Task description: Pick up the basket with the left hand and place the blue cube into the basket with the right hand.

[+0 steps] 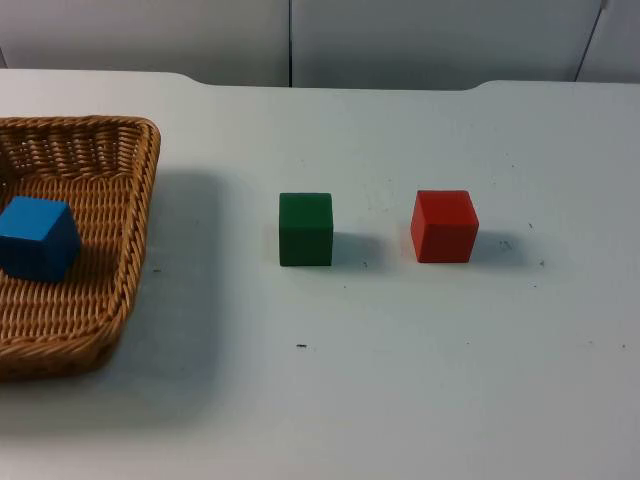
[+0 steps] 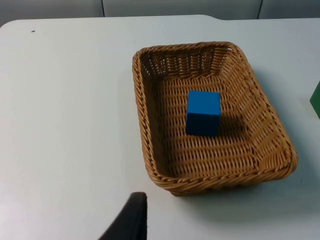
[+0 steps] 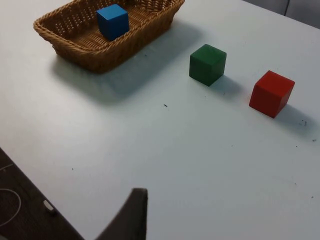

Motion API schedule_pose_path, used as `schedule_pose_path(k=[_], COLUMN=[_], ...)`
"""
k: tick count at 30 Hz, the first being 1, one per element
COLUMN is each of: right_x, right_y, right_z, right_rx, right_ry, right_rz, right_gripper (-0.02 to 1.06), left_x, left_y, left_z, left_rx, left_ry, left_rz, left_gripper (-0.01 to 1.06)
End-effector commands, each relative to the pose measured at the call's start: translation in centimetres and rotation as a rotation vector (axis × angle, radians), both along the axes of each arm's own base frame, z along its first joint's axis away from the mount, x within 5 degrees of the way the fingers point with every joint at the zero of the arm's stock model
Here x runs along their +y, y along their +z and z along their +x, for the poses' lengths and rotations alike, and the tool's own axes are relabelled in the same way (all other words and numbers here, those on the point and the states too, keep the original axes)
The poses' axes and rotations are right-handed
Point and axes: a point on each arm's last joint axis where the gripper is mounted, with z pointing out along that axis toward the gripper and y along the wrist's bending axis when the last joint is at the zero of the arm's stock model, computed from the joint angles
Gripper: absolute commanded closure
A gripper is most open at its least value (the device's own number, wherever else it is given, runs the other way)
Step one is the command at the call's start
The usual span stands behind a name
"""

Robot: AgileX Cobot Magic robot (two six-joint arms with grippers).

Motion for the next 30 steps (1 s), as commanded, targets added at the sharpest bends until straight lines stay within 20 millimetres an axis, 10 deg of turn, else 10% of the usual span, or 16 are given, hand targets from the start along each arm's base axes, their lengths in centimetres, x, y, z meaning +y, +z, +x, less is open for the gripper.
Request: schedule_pose_path(k=[1, 9, 30], right_x=[0.06, 0.07, 0.33], right_y=[-0.03, -0.03, -0.03], right_z=[0.02, -0.01, -0.60], right_rx=[-0.006, -0.005, -0.009], right_ry=[-0.002, -0.030, -0.775], right_rz=[0.009, 0.010, 0.008], right_gripper=[0.00, 0.00, 0.00], left_x=[0.00, 0.00, 0.00], left_y=[-0.12, -0.12, -0.12], left_z=[0.06, 0.06, 0.06], left_rx=[-0.005, -0.005, -0.005], left_ry=[-0.003, -0.003, -0.003], left_rz=[-0.003, -0.003, -0.003], left_gripper=[0.05, 0.05, 0.05])
